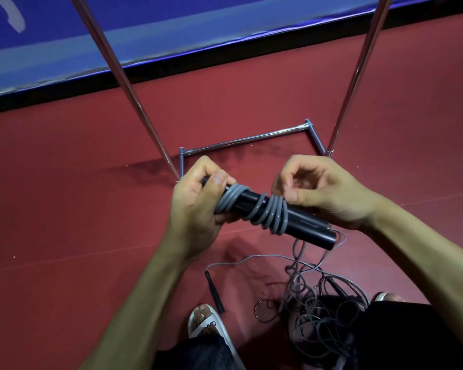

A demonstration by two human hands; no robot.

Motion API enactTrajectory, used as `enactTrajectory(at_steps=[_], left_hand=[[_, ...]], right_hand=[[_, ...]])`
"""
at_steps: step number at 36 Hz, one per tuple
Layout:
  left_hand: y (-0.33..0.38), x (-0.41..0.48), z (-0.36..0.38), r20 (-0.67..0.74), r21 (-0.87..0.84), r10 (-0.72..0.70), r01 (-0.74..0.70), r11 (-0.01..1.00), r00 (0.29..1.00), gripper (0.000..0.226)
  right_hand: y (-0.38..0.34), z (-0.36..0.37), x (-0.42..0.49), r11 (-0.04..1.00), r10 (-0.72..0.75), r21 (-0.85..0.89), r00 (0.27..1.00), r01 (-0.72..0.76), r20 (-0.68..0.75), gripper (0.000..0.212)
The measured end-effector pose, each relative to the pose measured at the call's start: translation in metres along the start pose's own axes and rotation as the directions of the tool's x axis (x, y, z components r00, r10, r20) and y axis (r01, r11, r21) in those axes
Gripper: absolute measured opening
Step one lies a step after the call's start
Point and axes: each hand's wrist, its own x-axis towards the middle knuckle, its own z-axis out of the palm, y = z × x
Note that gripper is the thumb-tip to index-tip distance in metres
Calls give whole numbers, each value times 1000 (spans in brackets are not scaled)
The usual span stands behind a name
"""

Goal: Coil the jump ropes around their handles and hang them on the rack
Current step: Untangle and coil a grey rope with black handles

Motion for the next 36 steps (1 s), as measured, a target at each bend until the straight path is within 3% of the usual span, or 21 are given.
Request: enactTrajectory(at_steps=[10, 17, 22, 27, 36], left_hand=[[-4, 2, -3, -68, 335, 144, -114, 935, 987, 18], [-1, 2, -3, -119, 222, 149, -120, 968, 982, 17], [1, 0, 0, -120, 178, 139, -116, 977, 983, 18], [2, -1, 0, -121, 207, 128, -101, 973, 984, 17], [-2, -2, 5, -165, 204, 132, -97, 974, 977, 19]], right_hand=[[-17, -9, -7, 932, -24, -364, 998, 3, -53, 19], [-17, -2, -4, 958, -74, -284, 987, 31, -143, 9], [-16, 1, -2, 980, -113, -174, 989, 95, -97, 19], [-18, -3, -4, 925, -129, -370, 988, 90, -82, 3], [-18, -3, -7, 850, -151, -515, 988, 115, -29, 11]])
